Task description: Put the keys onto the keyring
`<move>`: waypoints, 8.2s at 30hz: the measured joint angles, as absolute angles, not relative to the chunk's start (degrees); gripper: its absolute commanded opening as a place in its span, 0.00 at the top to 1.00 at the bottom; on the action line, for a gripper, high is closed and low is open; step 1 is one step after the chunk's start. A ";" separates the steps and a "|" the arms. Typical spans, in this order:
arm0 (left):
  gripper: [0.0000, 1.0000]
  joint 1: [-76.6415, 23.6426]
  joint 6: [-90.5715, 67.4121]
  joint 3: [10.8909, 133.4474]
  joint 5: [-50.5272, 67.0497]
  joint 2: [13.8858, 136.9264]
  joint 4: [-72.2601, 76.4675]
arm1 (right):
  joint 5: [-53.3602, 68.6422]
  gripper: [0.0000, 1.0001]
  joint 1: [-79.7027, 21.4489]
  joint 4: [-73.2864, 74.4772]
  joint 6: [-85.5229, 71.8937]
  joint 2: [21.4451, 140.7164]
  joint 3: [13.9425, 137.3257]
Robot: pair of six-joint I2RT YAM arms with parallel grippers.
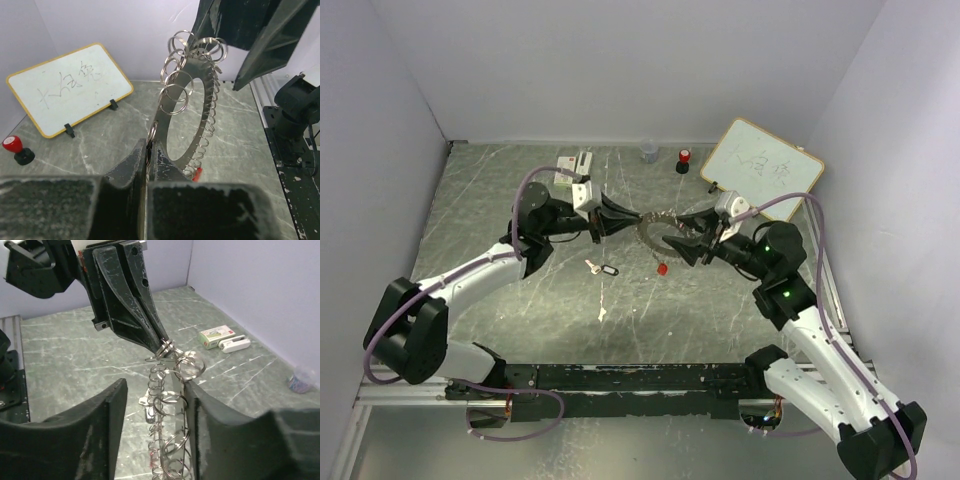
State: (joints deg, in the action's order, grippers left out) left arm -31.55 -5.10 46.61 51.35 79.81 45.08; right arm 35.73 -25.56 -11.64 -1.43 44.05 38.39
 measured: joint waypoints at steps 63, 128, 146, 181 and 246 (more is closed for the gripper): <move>0.93 -36.18 47.16 91.20 55.40 94.06 -39.86 | 41.21 1.00 -27.03 4.99 6.22 65.91 53.67; 0.41 -32.47 -10.92 47.55 18.74 75.50 13.63 | 22.70 1.00 -27.55 -4.84 2.11 54.15 43.29; 0.50 -40.10 -10.48 38.46 0.49 83.18 6.09 | 18.35 1.00 -27.44 -1.63 2.02 49.12 41.43; 0.57 -44.16 -6.87 40.36 -11.92 92.38 8.62 | 18.44 1.00 -27.44 -1.43 2.22 49.10 41.01; 0.93 -43.90 15.38 65.56 17.54 80.47 -6.92 | 20.99 1.00 -27.44 0.93 1.74 52.99 41.50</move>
